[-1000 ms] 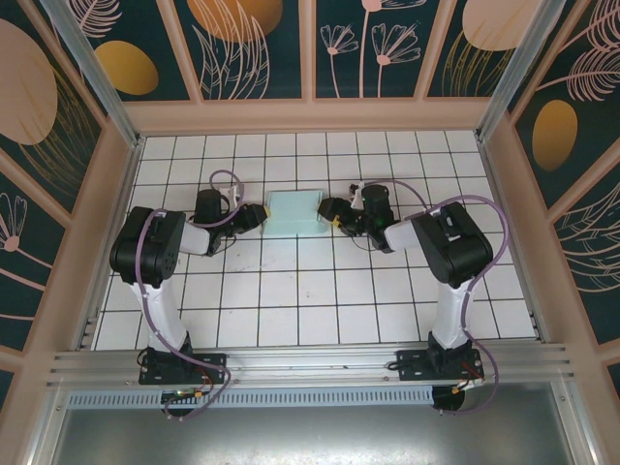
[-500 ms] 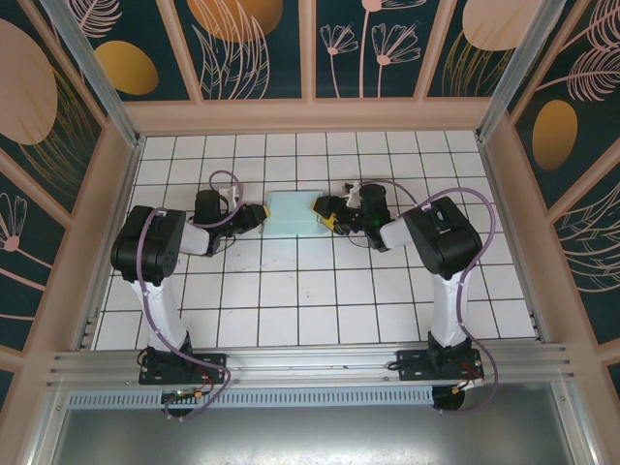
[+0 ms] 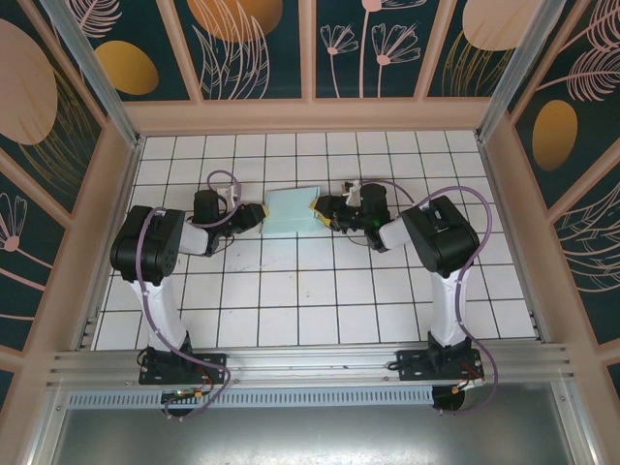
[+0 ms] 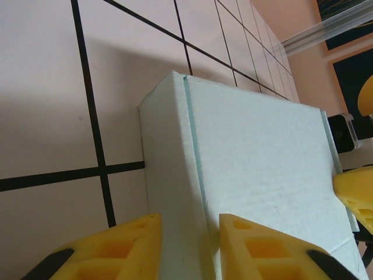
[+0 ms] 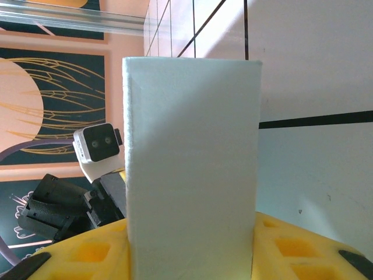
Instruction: Fold the paper box
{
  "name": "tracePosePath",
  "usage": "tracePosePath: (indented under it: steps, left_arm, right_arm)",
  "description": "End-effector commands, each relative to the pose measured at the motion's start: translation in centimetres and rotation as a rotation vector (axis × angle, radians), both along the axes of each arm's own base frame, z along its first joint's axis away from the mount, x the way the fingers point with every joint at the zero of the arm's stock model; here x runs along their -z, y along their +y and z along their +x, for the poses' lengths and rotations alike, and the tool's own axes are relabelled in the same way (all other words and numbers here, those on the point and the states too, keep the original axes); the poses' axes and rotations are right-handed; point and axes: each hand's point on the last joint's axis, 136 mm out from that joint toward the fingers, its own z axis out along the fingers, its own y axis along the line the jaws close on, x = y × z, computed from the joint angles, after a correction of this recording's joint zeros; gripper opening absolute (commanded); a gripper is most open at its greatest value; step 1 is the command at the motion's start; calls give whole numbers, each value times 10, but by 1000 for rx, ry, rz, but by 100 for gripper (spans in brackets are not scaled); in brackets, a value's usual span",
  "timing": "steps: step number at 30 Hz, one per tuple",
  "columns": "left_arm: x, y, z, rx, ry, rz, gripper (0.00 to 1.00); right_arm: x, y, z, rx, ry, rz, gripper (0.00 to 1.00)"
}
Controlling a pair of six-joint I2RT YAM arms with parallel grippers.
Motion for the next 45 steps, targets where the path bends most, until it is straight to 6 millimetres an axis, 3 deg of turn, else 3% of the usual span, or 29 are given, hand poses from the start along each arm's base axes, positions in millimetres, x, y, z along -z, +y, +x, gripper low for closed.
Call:
tracePosePath:
  steps: [1, 6, 11, 14, 23, 32, 34, 36, 44, 45]
  left_arm:
    - [35, 12, -15, -41, 107, 67, 34]
    - [-3, 19, -13, -82, -56, 84, 59]
    - [-45, 26, -19, -134, -258, 150, 71]
    - [-77, 23, -31, -164, -454, 252, 89]
    - [-144, -22, -84, -95, -984, 602, 99]
    - [-147, -50, -107, -34, -1277, 1034, 99]
    - [-143, -52, -109, -20, -1332, 1150, 99]
    - [-151, -49, -113, -81, -1407, 1248, 99]
    - [-161, -52, -110, -192, -1535, 1492, 99]
    - [-153, -53, -107, -176, -1534, 1528, 99]
  right_arm:
    - [-20, 3, 2, -15, -70, 47, 42]
    - [-25, -2, 1, -2, -92, 24, 42]
    - [-33, -11, -3, 13, -112, 16, 43]
    - [-39, -17, -6, 22, -120, 16, 43]
    - [-71, -28, -24, 22, -164, 18, 43]
    - [-102, -41, -43, 17, -203, 25, 43]
    - [-111, -42, -49, 8, -212, 39, 43]
    - [-119, -42, -53, 2, -221, 52, 43]
    - [-129, -43, -74, -33, -214, 84, 43]
    - [-130, -44, -77, -36, -213, 88, 43]
